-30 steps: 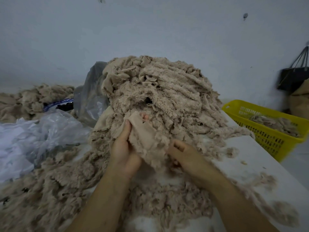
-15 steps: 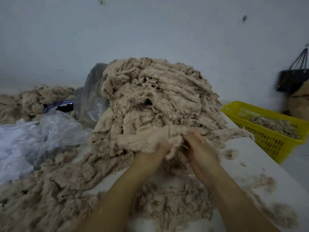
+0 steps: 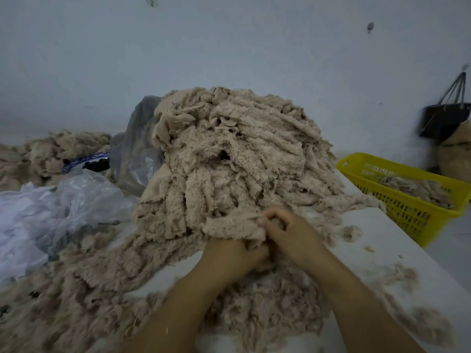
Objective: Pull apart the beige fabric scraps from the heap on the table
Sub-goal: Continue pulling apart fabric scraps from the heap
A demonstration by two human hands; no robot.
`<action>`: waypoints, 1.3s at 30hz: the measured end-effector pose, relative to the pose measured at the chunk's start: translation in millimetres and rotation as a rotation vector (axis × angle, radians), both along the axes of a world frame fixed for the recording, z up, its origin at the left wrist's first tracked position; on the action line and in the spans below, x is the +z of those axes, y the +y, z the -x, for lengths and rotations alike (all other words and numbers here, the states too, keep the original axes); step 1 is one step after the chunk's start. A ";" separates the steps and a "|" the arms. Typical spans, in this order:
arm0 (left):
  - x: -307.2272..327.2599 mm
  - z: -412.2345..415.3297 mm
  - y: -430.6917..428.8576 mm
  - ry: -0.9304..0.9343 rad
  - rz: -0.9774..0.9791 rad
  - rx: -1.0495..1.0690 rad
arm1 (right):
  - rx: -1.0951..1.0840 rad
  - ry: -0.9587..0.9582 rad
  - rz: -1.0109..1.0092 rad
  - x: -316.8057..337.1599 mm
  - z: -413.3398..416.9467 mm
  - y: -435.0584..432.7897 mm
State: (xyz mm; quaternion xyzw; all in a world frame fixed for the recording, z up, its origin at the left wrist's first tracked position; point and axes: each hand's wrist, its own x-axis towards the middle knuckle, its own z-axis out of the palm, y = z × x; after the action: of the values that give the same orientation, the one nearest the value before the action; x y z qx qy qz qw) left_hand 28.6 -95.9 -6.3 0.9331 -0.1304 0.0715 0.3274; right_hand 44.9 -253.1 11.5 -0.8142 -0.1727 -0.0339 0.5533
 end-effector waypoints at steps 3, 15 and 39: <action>1.5 1.8 4.0 -0.031 0.140 -0.008 | -0.186 0.116 -0.854 7.4 -9.6 -25.1; -2.4 -4.9 7.6 0.344 0.580 0.085 | -0.324 0.166 -0.216 -20.1 -19.8 -9.7; 12.8 -3.7 11.2 0.485 1.186 0.145 | 0.260 0.002 0.226 -13.7 11.4 23.0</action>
State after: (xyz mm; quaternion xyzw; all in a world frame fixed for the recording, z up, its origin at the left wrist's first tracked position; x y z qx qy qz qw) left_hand 32.3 -84.7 6.5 0.5896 0.0724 -0.0595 0.8022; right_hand 33.6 -230.1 -2.2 -0.8421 -0.2785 0.0584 0.4581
